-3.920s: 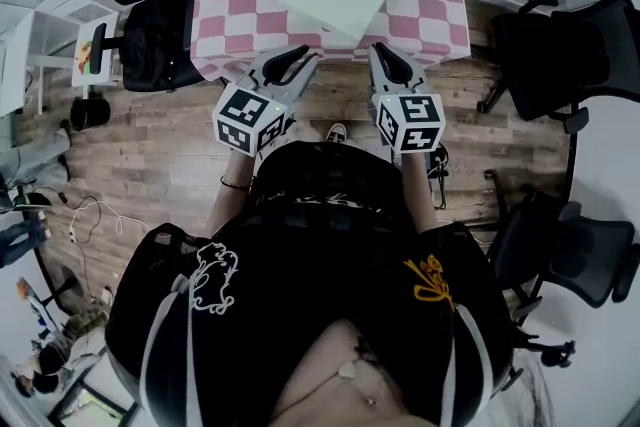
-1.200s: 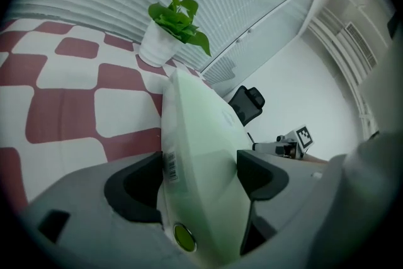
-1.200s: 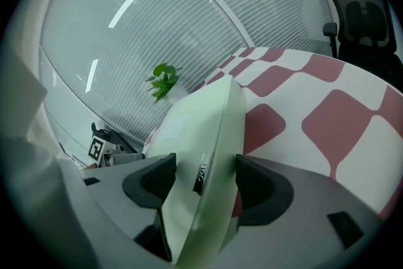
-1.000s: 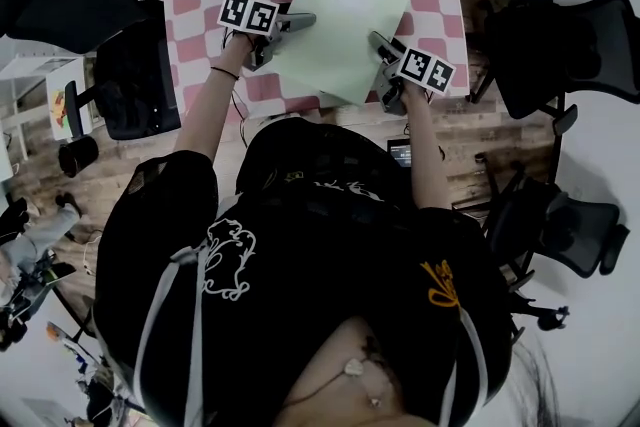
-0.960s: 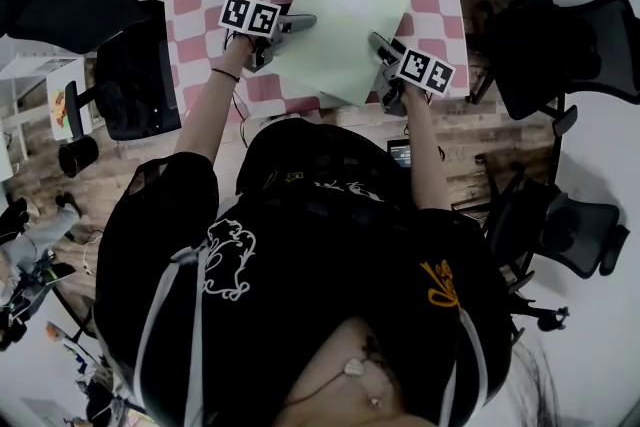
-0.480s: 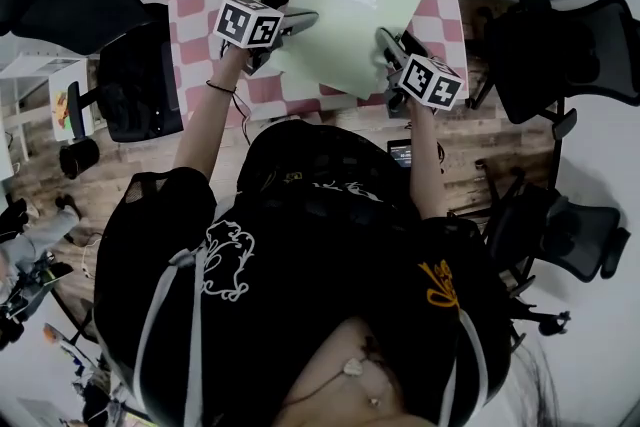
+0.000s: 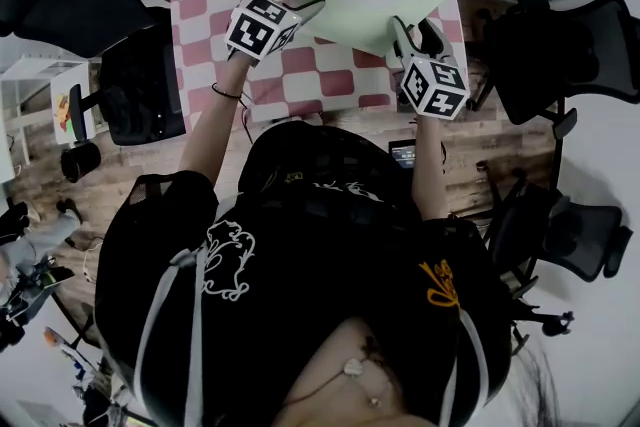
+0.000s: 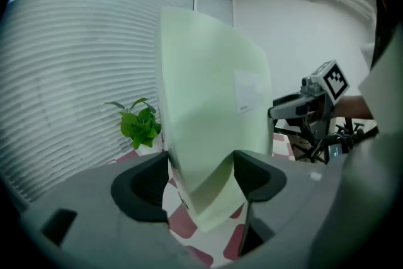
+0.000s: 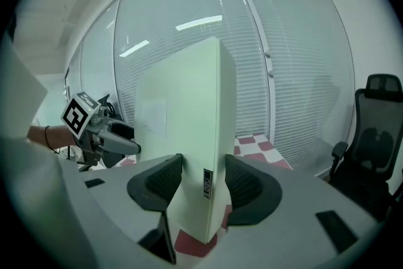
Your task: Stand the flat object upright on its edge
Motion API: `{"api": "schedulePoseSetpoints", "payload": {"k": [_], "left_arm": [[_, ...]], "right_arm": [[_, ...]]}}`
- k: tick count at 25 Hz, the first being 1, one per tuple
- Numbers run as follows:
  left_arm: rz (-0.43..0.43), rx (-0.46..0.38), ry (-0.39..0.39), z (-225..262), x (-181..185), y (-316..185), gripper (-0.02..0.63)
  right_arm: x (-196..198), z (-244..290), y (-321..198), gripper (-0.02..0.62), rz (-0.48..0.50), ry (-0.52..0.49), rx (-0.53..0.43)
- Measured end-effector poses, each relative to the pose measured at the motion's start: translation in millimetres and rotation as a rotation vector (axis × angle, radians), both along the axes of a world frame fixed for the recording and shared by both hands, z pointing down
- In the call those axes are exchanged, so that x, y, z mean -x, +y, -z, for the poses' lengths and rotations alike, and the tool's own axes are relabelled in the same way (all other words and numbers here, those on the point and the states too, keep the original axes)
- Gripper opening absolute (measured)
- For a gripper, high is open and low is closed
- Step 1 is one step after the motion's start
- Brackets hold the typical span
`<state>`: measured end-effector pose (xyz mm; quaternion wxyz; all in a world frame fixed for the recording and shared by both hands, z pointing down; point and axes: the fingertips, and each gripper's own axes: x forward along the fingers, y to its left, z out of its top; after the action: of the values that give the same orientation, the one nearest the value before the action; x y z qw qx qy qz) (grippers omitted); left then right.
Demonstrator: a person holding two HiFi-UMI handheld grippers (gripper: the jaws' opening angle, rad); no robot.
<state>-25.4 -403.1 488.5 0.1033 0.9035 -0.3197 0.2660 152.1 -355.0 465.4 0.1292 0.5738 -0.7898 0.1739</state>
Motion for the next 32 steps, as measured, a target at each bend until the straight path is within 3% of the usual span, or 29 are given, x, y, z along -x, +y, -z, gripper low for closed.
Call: {"api": "schedulePoseSetpoints", "payload": {"k": [5,11,32], "left_arm": [[0.035,-0.080,-0.046,2,-5,-9,0.327],[0.077,-0.129,-0.080,-5,-14,-20,0.324],[0.130,-0.107,-0.125,-33,-21,-31,0.314]], "right_arm": [[-4,10,-4,0.213,-0.012,0.090,-0.061],[-12,7,-10,0.209,-0.031,0.144,-0.068],[-20,-13,-19,0.200,-0.054,0.205,-0.031]]}}
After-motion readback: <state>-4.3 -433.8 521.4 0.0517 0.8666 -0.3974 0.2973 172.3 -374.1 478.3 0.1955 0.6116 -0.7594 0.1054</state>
